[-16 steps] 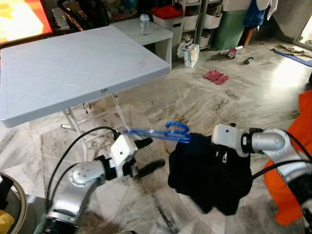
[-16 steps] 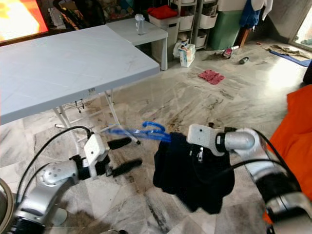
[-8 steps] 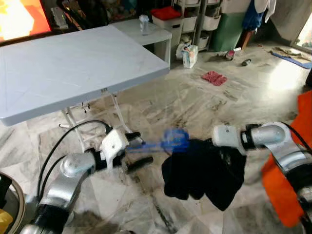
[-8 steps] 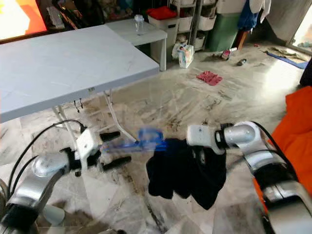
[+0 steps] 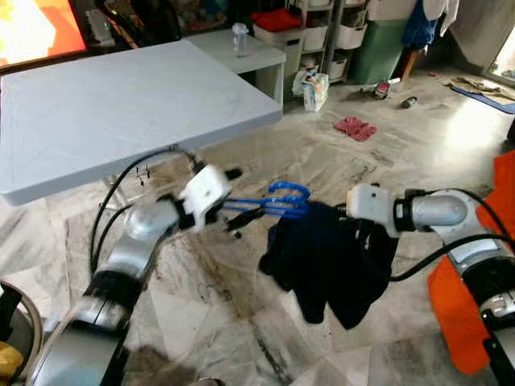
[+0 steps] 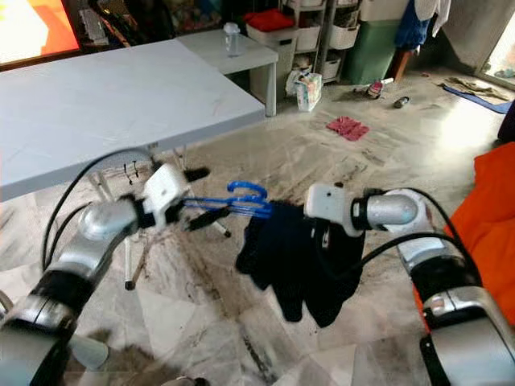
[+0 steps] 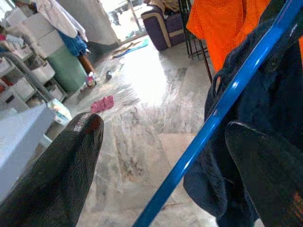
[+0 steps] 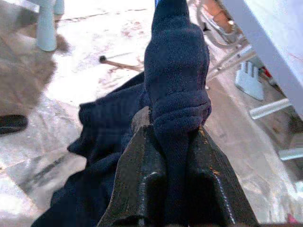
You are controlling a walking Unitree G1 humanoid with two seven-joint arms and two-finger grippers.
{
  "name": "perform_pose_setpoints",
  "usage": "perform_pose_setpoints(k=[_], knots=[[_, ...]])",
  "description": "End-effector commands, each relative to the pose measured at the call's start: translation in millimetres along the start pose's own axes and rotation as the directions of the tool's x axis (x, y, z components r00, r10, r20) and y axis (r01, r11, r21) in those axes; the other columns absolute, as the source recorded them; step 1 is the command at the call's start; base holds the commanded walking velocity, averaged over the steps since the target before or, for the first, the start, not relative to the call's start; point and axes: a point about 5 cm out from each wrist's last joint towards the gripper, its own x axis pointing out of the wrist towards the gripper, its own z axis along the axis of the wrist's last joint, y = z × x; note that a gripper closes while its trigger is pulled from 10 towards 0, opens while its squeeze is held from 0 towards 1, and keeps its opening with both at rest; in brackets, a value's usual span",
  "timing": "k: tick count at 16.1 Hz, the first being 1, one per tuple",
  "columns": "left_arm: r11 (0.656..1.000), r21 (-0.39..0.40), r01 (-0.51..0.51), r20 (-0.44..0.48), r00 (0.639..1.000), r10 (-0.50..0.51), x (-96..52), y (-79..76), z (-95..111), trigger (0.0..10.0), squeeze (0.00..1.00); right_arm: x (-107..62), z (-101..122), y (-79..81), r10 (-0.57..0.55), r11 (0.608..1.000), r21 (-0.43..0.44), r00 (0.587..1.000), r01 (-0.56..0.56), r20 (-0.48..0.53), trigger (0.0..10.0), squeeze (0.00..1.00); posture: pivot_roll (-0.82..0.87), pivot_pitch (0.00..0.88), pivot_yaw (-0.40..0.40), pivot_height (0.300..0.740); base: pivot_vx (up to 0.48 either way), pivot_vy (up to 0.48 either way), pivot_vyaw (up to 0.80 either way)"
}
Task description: Hang hanger
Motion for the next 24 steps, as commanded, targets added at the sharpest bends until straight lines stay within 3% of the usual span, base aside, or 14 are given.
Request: perform_pose_setpoints(k=[1,5,7,11,14,15,16,17,18,24], knots=[[1.0,0.009,0.0,-0.003,1.0,0.0,4.7,1.4,1.5,10.0,0.0,-8.1,2.5,-8.3,-0.058,0.998,-0.02,0.998,0.058,0.014,10.0,0.0,-0.04,0.0,0.026,0.74,0.0,0.0,0.0],[0.998,0.02,0.066,-0.003,0.998,-0.066,13.6,-5.1,0.3,10.0,0.0,-14.3,-1.4,-3.5,-0.057,0.998,-0.013,0.998,0.057,0.02,10.0,0.0,-0.05,0.0,0.04,0.74,0.0,0.0,0.0],[0.997,0.042,0.071,-0.018,0.997,-0.07,14.3,-1.8,1.4,10.0,0.0,-21.6,-1.1,-7.1,-0.045,0.997,-0.063,0.999,0.045,-0.001,10.0,0.0,-0.05,0.0,0.035,0.74,0.0,0.0,0.0],[0.994,0.055,0.095,-0.048,0.995,-0.092,13.9,2.3,-0.1,10.0,0.0,-30.0,3.1,-12.9,-0.034,0.997,-0.065,0.999,0.036,0.03,10.0,0.0,-0.06,0.0,0.033,0.74,0.0,0.0,0.0],[0.99,0.054,0.128,-0.049,0.991,-0.125,15.8,1.0,0.2,10.0,0.0,-38.3,2.4,-7.9,0.019,0.997,-0.073,1.0,-0.017,0.025,10.0,0.0,-0.06,0.0,0.037,0.74,0.0,0.0,0.0],[0.986,0.045,0.163,-0.048,0.986,-0.161,17.9,-1.5,0.2,6.5,0.0,-44.0,1.7,-7.9,0.023,0.998,-0.064,0.999,-0.022,0.028,10.0,0.0,-0.06,0.0,0.039,0.74,0.0,0.0,0.0],[0.985,0.046,0.168,-0.046,0.985,-0.166,18.8,-2.3,0.3,6.5,0.0,-45.3,1.5,-8.0,0.024,0.998,-0.064,0.999,-0.023,0.028,10.0,0.0,-0.07,0.0,0.039,0.74,0.0,0.0,0.0],[0.984,0.049,0.173,-0.039,0.984,-0.171,20.7,-3.3,1.4,2.7,0.0,-47.4,1.7,-8.4,0.029,0.998,-0.06,0.999,-0.027,0.029,10.0,0.0,-0.07,0.0,0.041,0.74,0.0,0.0,0.0],[0.983,0.056,0.174,-0.024,0.985,-0.173,23.9,-4.0,4.4,0.0,0.0,-48.6,2.0,-7.8,0.038,0.997,-0.061,0.999,-0.036,0.031,10.0,0.0,-0.07,0.0,0.041,0.74,0.0,0.0,0.0],[0.974,0.03,0.226,0.028,0.974,-0.227,29.6,-9.5,9.8,0.0,0.0,-48.6,-2.0,-4.7,0.058,0.996,-0.069,0.998,-0.057,0.006,10.0,0.0,-0.07,0.0,0.037,0.74,0.0,0.0,0.0]])
